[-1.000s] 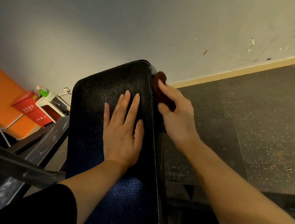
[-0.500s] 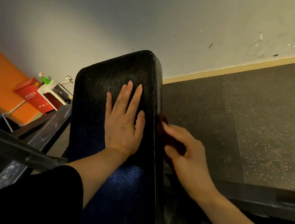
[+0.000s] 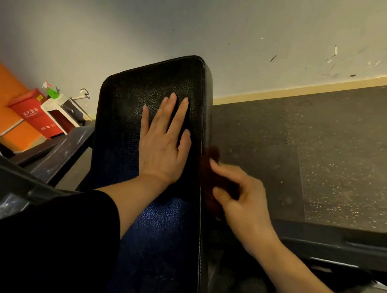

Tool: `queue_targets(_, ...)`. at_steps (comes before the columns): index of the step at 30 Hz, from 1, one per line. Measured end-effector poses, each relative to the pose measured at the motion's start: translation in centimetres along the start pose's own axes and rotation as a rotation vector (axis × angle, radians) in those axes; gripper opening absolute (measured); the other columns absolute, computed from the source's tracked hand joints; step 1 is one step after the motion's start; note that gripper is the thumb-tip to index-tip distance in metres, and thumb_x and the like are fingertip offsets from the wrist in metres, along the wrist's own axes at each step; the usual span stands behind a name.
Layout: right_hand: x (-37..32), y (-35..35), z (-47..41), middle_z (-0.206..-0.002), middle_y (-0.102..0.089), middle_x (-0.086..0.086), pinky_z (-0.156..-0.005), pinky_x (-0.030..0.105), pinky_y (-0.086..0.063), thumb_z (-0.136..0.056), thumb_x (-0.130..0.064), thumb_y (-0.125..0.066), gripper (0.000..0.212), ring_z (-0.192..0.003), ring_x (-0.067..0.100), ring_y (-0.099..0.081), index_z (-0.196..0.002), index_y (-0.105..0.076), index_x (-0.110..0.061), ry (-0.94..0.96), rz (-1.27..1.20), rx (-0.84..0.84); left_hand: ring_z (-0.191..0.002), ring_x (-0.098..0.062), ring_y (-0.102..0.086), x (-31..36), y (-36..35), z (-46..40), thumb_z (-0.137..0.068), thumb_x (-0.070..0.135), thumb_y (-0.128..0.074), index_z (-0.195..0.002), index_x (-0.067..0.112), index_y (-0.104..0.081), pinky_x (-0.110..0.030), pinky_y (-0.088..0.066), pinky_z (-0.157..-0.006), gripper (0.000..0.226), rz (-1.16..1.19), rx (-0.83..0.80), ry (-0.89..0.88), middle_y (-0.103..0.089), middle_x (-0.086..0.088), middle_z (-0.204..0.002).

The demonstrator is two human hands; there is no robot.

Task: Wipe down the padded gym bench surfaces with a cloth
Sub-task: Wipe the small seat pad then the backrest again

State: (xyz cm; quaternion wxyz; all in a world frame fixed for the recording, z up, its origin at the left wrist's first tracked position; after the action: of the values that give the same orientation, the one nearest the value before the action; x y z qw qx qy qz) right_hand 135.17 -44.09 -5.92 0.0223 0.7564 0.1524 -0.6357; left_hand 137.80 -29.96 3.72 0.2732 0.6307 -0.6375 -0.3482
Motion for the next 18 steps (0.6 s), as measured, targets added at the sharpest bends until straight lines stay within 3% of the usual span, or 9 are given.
queue_targets(3, -0.1, 1.0, -0.8, -0.112, -0.066, -0.014, -0.101, 0.036, -0.048, -0.080, 0.014, -0.054, 0.057, -0.109, 0.003, -0.060, -0.110, -0.069, -0.032, -0.051, 0.023, 0.058, -0.144, -0.024, -0.023, 0.2, 0.0, 0.0, -0.098, 0.032, -0.025, -0.148, 0.014, -0.031, -0.045, -0.002, -0.118, 0.053, -0.045, -0.028, -0.003, -0.029, -0.011, -0.154)
queue_targets(7, -1.9, 0.0, -4.2, -0.131, -0.055, -0.010, -0.110, 0.037, -0.039, -0.091, 0.004, -0.049, 0.052, -0.123, 0.007, -0.048, -0.131, -0.056, -0.030, -0.016, 0.039, 0.064, -0.142, -0.025, -0.026, 1.1, 1.2, 1.5, -0.099, 0.030, -0.029, -0.144, 0.011, -0.037, -0.045, -0.006, -0.117, 0.050, -0.023, 0.009, 0.056, -0.031, -0.012, -0.153)
queue_targets(11, 0.0, -0.7, 1.9, -0.120, -0.058, -0.016, -0.107, 0.033, -0.042, -0.086, 0.009, -0.052, 0.053, -0.118, 0.001, -0.052, -0.123, -0.060, -0.029, -0.034, 0.040, 0.042, -0.143, -0.020, -0.024, 1.9, 2.3, 9.4, -0.098, 0.026, -0.038, -0.141, 0.010, -0.042, -0.046, -0.007, -0.119, 0.046, 0.159, -0.007, 0.100, -0.033, -0.009, -0.152)
queue_targets(14, 2.5, -0.8, 8.3, -0.116, -0.063, -0.012, -0.104, 0.030, -0.045, -0.081, 0.013, -0.057, 0.054, -0.112, -0.002, -0.056, -0.116, -0.063, -0.028, -0.076, 0.086, -0.035, -0.142, -0.018, -0.026, 2.7, 2.6, 15.1, -0.099, 0.028, -0.036, -0.140, 0.010, -0.043, -0.043, -0.008, -0.120, 0.046, 0.216, -0.055, 0.122, -0.034, -0.007, -0.150)
queue_targets(18, 2.5, 0.8, 6.3, -0.124, -0.060, -0.008, -0.105, 0.034, -0.044, -0.085, 0.006, -0.056, 0.051, -0.115, 0.005, -0.055, -0.126, -0.060, -0.026, -0.132, 0.156, 0.007, -0.143, -0.016, -0.022, 4.7, 1.4, 18.0, -0.099, 0.030, -0.034, -0.143, 0.010, -0.037, -0.039, -0.004, -0.120, 0.049, 0.253, -0.132, 0.161, -0.030, -0.004, -0.152)
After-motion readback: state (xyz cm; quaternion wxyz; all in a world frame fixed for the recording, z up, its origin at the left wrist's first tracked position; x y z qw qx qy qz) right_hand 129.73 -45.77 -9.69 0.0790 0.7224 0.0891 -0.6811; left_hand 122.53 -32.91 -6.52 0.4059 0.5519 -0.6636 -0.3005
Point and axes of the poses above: each hand's wrist, its own z-axis away from the middle knuckle, its own y-axis out of the back of the hand, x = y × z, the point moved 9 cm from there along -z, towards the middle knuckle
